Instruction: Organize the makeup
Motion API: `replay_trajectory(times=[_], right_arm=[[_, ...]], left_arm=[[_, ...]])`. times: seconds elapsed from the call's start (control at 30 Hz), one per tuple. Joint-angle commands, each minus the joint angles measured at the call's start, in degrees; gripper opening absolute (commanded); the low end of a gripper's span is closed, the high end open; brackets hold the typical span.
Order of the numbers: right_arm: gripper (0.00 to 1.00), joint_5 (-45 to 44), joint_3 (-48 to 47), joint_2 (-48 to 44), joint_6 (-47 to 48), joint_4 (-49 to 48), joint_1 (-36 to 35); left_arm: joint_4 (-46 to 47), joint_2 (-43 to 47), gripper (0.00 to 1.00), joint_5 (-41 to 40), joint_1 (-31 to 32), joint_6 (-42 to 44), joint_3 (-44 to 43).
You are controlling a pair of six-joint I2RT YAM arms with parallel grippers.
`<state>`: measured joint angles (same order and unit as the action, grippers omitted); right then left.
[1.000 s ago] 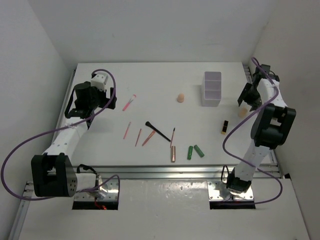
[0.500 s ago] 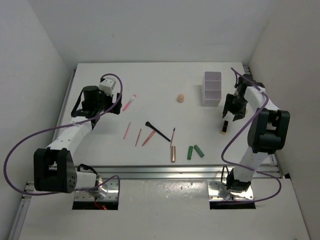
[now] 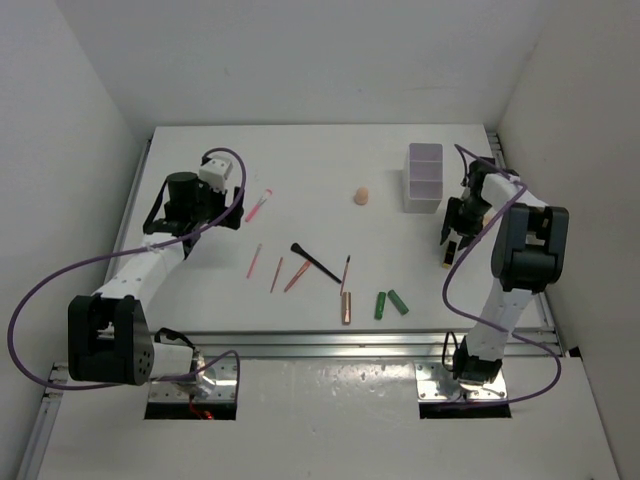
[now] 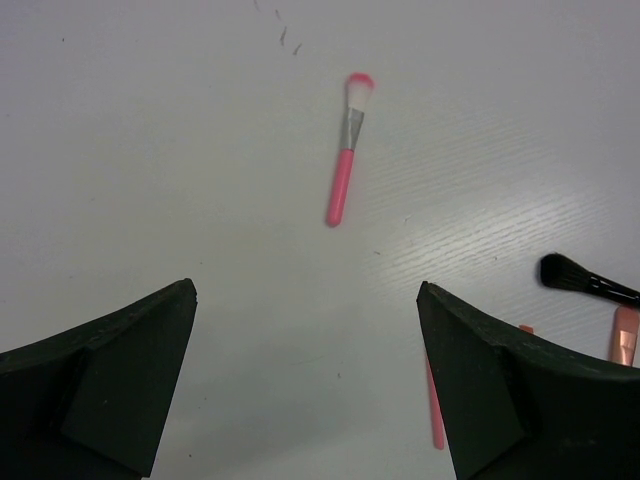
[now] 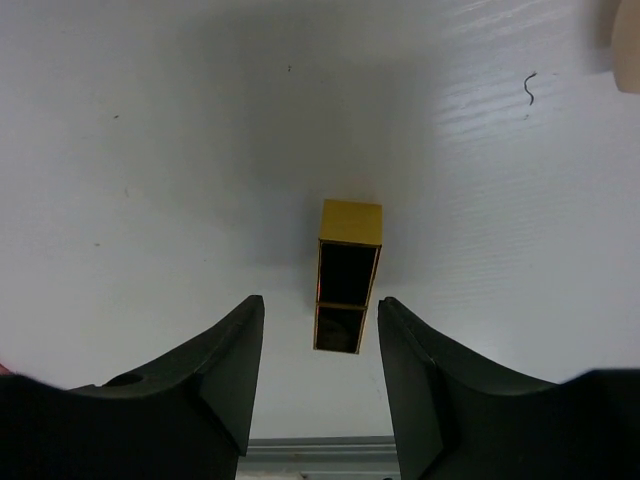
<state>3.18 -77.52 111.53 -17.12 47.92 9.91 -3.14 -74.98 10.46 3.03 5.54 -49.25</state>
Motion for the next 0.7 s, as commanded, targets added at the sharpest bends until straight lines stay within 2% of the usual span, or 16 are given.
replay_trajectory(times=[0.0, 0.27, 0.37, 0.53, 0.6, 0.67], right_arm=[[0.5, -1.4, -1.8, 1.6, -0.1, -0.3, -0.2], [0.45, -5.8, -1.5, 3.2, 0.7, -0.4, -0.4], [0.38, -6.1, -1.4, 3.5, 1.2, -1.1, -0.3], [0.21, -6.1, -0.6, 3.0, 2.4, -2.7, -0.3], [0.18, -5.6, -0.6, 2.7, 3.0, -3.4, -0.3], [0.11, -4.7, -0.7, 2.6, 3.4, -3.2, -0.4]], left_arm=[[1.4, 1.9, 0.99, -0.4, 0.5, -0.2, 1.3], [1.4, 2.5, 0.99, -0.4, 0.5, -0.2, 1.3], [1.4, 2.5, 0.99, -0.4, 0.5, -0.2, 1.3], [1.4, 2.5, 0.99, -0.4, 0.5, -0.2, 1.3], [1.4, 2.5, 0.99, -0.4, 0.5, -0.2, 1.8], [1.4, 2.5, 0.99, -0.4, 0.5, -0.2, 1.8]])
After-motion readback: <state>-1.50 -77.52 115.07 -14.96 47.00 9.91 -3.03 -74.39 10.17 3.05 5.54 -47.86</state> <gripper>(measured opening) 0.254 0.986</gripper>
